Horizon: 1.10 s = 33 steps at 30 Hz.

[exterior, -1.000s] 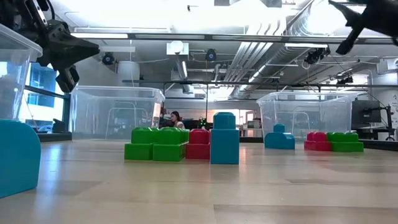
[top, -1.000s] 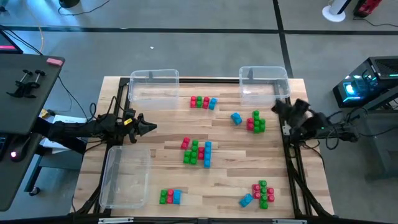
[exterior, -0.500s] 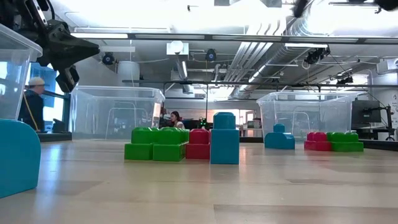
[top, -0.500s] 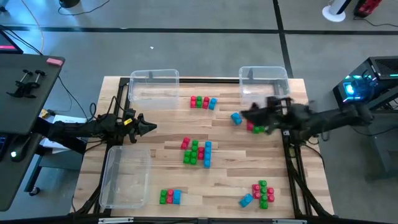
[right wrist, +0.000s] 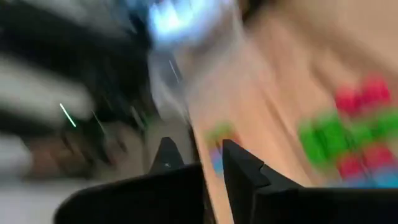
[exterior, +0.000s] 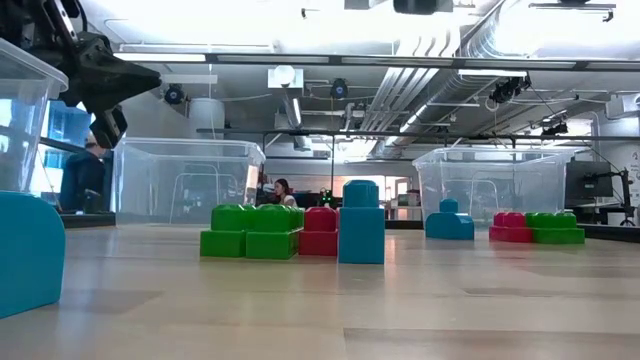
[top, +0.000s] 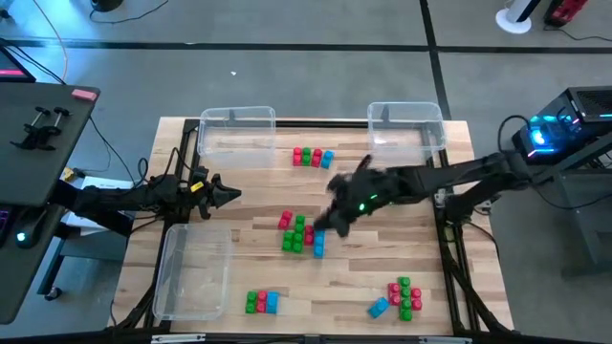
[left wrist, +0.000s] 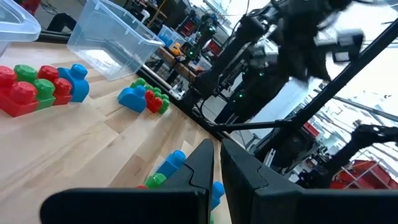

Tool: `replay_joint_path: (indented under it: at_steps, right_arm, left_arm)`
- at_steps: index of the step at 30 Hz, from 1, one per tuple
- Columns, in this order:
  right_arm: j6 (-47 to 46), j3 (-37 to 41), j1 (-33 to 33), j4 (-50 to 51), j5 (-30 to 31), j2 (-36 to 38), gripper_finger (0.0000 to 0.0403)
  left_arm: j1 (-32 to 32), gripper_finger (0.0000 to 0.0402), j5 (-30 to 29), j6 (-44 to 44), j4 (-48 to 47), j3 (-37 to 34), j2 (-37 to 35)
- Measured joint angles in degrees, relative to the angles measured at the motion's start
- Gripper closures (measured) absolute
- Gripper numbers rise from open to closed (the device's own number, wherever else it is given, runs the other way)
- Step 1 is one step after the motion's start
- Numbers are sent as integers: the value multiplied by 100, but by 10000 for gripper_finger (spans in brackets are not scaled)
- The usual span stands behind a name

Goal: Sort blocks
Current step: Put the blue game piece into the top right transparent bin

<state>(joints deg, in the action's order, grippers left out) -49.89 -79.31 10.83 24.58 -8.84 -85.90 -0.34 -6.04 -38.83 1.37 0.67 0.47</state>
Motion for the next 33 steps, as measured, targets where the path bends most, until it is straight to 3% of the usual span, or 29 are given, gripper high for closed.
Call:
replay_joint_path:
  at_steps: [4, 9, 18, 24, 33]
  right_arm:
    - [772, -1447, 425, 2671, -469, -740, 333]
    - [1238, -2331, 1185, 4399, -458, -1521, 262]
    - [1942, -2143, 2693, 4850, -334, -2363, 183]
    - [2625, -2109, 3167, 4760, 619, -2933, 178]
    - [2464, -2102, 3460, 4492, 844, -3620, 178]
  left_arm:
    - [1, 383, -8, -239, 4, 0, 0]
    - [2, 382, -22, -610, 11, 2, 0]
    - [2, 383, -22, -758, 10, 2, 0]
    - [2, 383, -50, -715, 7, 1, 0]
    - [1, 383, -68, -551, 7, 0, 0]
